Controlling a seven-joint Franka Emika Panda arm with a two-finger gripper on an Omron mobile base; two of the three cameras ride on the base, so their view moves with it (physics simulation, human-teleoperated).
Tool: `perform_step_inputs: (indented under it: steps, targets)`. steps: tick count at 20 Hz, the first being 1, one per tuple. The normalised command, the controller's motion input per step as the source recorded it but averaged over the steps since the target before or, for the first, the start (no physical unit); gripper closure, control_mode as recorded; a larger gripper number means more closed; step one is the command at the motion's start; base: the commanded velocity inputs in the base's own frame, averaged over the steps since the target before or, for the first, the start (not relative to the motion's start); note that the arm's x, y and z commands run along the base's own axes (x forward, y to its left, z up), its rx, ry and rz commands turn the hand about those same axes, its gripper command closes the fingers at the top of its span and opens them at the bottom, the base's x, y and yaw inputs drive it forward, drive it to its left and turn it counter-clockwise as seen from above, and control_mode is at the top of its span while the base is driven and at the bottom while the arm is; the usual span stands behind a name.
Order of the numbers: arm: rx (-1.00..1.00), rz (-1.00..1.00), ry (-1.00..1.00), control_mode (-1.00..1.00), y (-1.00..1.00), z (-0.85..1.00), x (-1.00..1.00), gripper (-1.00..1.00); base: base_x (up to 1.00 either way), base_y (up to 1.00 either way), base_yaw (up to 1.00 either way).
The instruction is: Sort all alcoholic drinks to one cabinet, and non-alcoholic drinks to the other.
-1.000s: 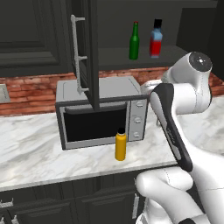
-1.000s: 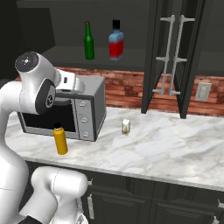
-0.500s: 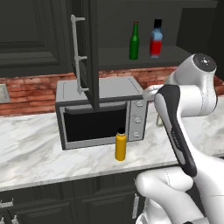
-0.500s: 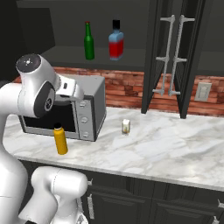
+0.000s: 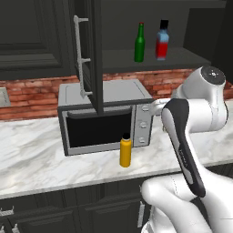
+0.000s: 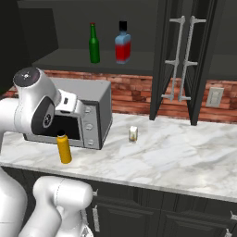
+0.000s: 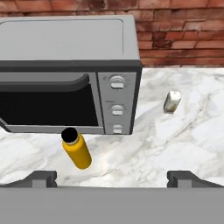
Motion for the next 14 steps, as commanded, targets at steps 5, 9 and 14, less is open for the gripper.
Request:
perform_step_inputs:
  steps: [5,9,14]
  targets:
    - [0.00,0.02,0.02,-1.00,0.09,-0.26,-0.20,-1.00,0.00,0.00,0.00]
    - [0.00,0.03,0.01,-1.00,0.12,-0.27,-0.17,-1.00,0.00,0.00,0.00]
    - [0.00,0.04,0.00,-1.00,0.16,-0.27,-0.12,-1.00,0.00,0.00,0.00]
